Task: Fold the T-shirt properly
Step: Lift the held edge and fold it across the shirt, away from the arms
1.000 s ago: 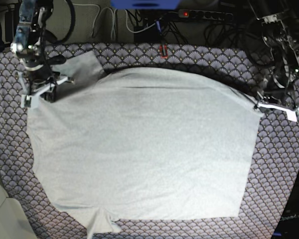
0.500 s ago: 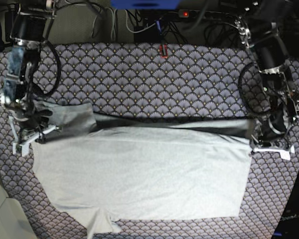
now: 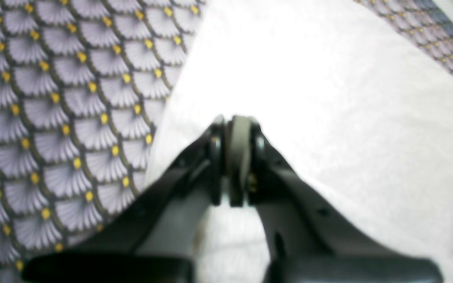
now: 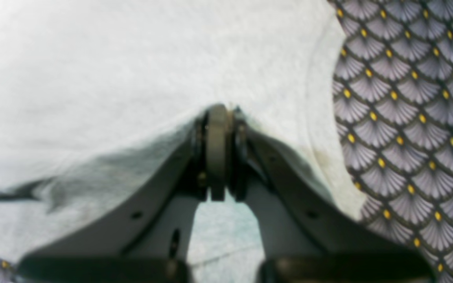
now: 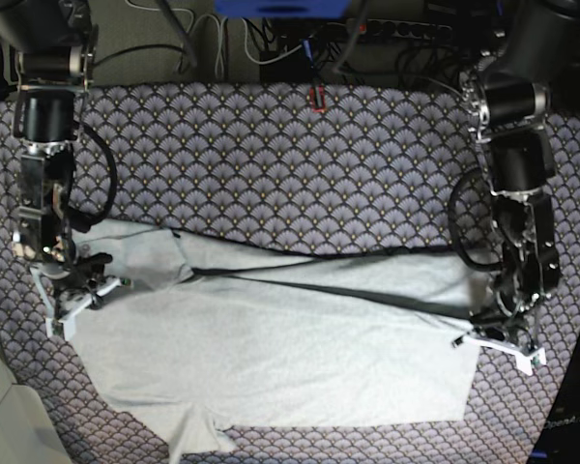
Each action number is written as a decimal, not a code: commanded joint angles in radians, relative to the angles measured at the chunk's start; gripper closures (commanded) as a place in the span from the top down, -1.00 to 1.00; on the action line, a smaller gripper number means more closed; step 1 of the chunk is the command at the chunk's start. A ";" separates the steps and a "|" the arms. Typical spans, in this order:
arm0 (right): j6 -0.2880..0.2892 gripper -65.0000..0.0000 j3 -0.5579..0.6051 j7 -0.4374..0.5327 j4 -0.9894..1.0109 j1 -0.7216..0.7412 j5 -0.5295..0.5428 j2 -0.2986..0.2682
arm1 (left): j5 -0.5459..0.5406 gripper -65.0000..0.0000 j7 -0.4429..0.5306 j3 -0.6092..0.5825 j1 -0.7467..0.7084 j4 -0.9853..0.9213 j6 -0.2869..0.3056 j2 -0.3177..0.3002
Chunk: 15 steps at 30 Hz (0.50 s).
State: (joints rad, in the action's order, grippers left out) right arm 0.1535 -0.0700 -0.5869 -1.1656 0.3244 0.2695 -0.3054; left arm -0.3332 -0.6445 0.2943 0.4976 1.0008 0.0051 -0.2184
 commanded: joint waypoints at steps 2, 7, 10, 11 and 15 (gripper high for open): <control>0.002 -1.00 0.011 0.038 0.014 0.043 0.007 -0.027 | 0.015 -0.99 0.042 -0.022 0.057 -0.009 0.003 -0.014; 0.002 -1.00 0.023 0.074 0.074 0.066 0.007 -0.033 | 0.030 -0.99 0.064 -0.089 0.109 -0.067 0.005 -0.039; 0.002 -1.00 0.028 0.097 0.079 0.066 0.007 -0.033 | 0.035 -0.99 0.085 -0.117 0.118 -0.067 0.005 -0.039; 0.002 -1.00 0.029 0.098 0.080 0.069 0.007 -0.033 | 0.035 -0.99 0.087 -0.125 0.121 -0.067 0.005 -0.039; 0.002 -1.00 0.029 0.098 0.123 0.117 0.007 -0.034 | 0.035 -0.99 0.087 -0.171 0.146 -0.067 0.005 -0.057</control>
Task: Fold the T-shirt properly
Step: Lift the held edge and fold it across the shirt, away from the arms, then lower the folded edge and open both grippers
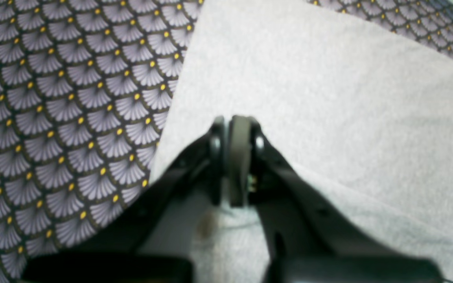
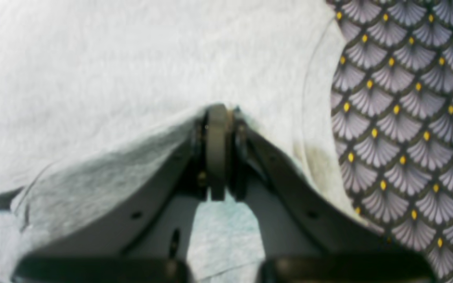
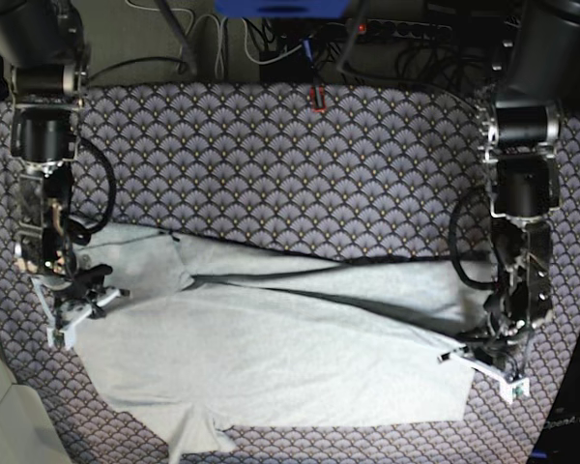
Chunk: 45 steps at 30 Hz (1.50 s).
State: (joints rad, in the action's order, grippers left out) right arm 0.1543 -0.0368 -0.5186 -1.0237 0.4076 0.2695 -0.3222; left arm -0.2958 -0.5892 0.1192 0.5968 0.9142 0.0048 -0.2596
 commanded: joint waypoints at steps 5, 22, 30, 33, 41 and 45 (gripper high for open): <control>0.001 -1.00 0.053 0.036 0.044 0.096 0.006 -0.050 | -0.004 -0.99 0.022 -0.002 0.041 0.019 0.005 -0.037; 0.001 -1.00 0.220 0.163 0.128 0.109 0.006 -0.111 | -0.009 -0.99 0.028 -0.008 -0.044 0.021 0.007 -0.103; 0.001 -1.00 0.220 0.163 0.128 0.135 0.006 -0.111 | -0.009 -0.99 0.030 -0.008 -0.045 0.019 0.007 -0.099; 0.001 -1.00 0.222 0.163 0.128 0.155 0.006 -0.111 | -0.006 -0.99 0.030 -0.008 -0.045 0.019 0.007 -0.099; 0.001 -1.00 0.223 0.162 0.131 0.184 0.006 -0.111 | -0.004 -0.98 0.030 -0.008 -0.024 0.019 0.007 -0.099; 0.001 -1.00 0.223 0.163 0.190 0.193 0.006 -0.108 | -0.004 -0.91 0.027 -0.010 -0.016 0.019 0.007 -0.097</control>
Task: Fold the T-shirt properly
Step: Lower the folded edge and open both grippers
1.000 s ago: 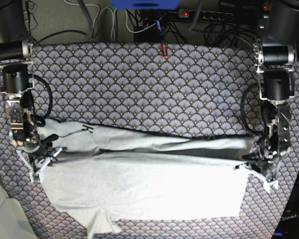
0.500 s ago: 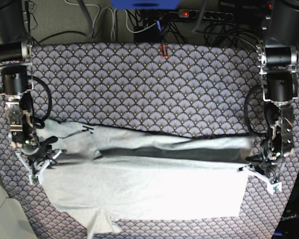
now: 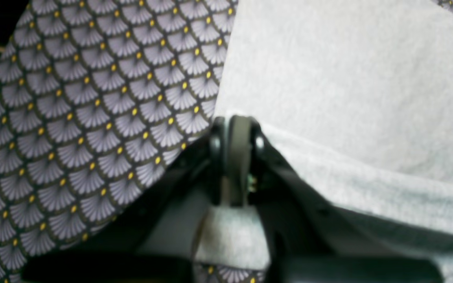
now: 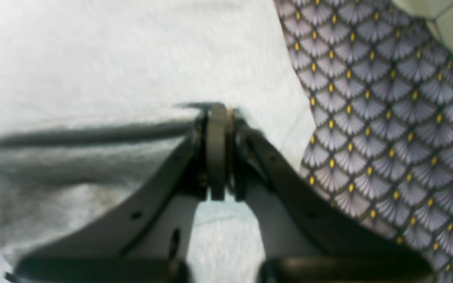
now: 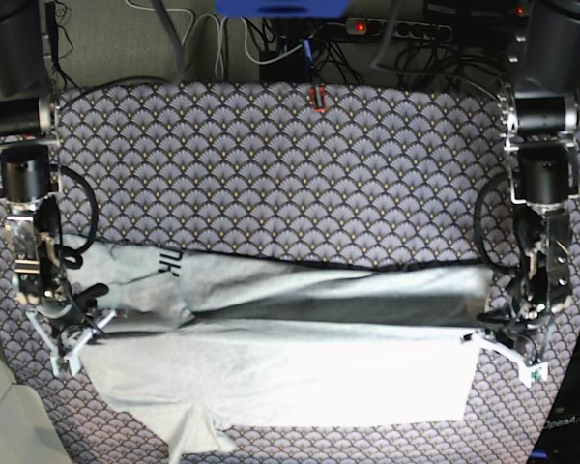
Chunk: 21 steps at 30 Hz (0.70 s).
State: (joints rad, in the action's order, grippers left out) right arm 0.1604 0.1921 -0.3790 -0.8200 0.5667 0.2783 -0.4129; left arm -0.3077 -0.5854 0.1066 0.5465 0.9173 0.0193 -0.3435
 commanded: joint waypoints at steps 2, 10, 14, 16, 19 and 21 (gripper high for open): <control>-0.005 -1.00 -0.006 0.024 0.009 0.043 -0.003 -0.017 | 0.008 -0.71 0.020 0.003 0.034 0.016 -0.008 -0.013; -0.005 -0.40 -0.006 0.016 0.015 0.042 -0.001 -0.017 | 0.003 -0.14 0.018 0.003 0.030 0.018 -0.008 -0.013; -0.005 -0.10 -0.006 0.016 0.015 0.039 -0.001 -0.017 | 0.003 -0.05 0.018 0.005 0.008 0.026 -0.008 -0.018; -0.005 0.01 -0.006 0.019 0.009 0.022 -0.001 -0.017 | 0.002 0.00 0.018 0.011 -0.009 0.029 -0.008 -0.021; -0.005 0.02 -0.006 0.016 -0.063 -0.021 -0.001 -0.019 | 0.002 0.01 0.018 0.012 -0.036 0.029 -0.008 -0.022; -0.005 0.02 -0.010 0.015 -0.134 -0.052 -0.001 -0.022 | 0.000 0.01 0.018 0.014 -0.065 0.055 -0.008 -0.022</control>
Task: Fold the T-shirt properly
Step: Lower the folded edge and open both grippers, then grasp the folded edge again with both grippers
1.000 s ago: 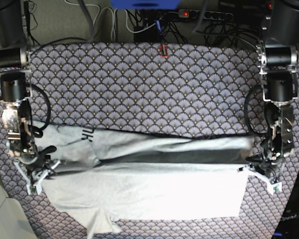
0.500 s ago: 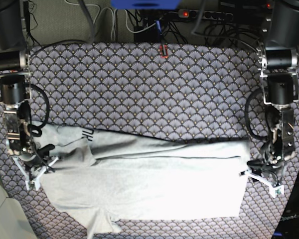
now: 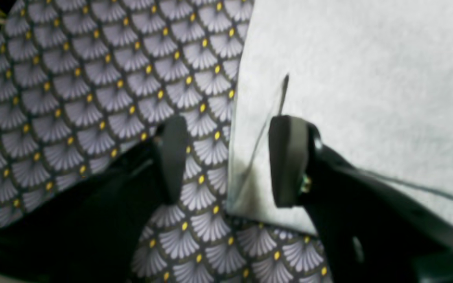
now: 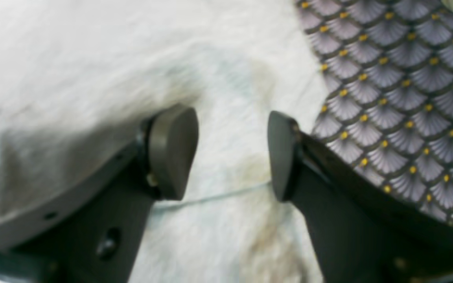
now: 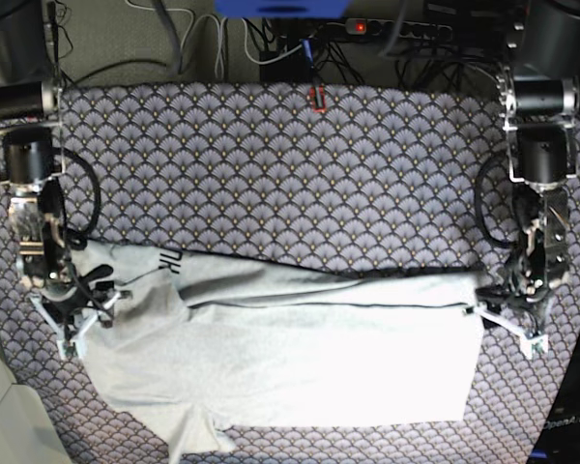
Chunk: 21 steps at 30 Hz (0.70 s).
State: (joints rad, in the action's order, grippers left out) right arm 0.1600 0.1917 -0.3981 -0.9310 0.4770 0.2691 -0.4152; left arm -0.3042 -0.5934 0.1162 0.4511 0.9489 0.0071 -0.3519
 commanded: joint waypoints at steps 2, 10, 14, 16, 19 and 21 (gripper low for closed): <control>-0.009 0.02 -0.013 0.034 -0.076 0.002 0.006 -0.035 | -0.003 0.01 0.026 0.004 -0.007 0.057 0.004 -0.012; -0.009 0.02 -0.079 0.034 -0.136 -0.117 0.006 -0.066 | -0.003 0.01 0.034 0.058 -0.081 0.098 -0.003 0.029; -0.009 0.02 -0.110 0.034 -0.136 -0.133 0.006 -0.069 | 0.004 0.01 0.034 0.110 -0.093 0.098 -0.003 0.060; -0.009 0.02 -0.110 0.034 -0.136 -0.133 0.006 -0.070 | 0.004 0.01 0.034 0.115 -0.094 0.098 -0.003 0.060; -0.009 0.02 -0.110 0.034 -0.136 -0.133 0.006 -0.072 | 0.001 0.01 0.036 0.115 -0.105 0.078 -0.003 0.060; -0.009 0.02 -0.110 0.034 -0.136 -0.134 0.006 -0.072 | 0.000 0.01 0.054 0.116 -0.104 0.037 -0.003 0.060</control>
State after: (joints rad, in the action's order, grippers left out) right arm 0.1574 0.0887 -0.3882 -1.0492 0.3202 0.2707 -0.4679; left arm -0.3065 -0.5579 0.2283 0.3279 0.9737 0.0040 -0.2794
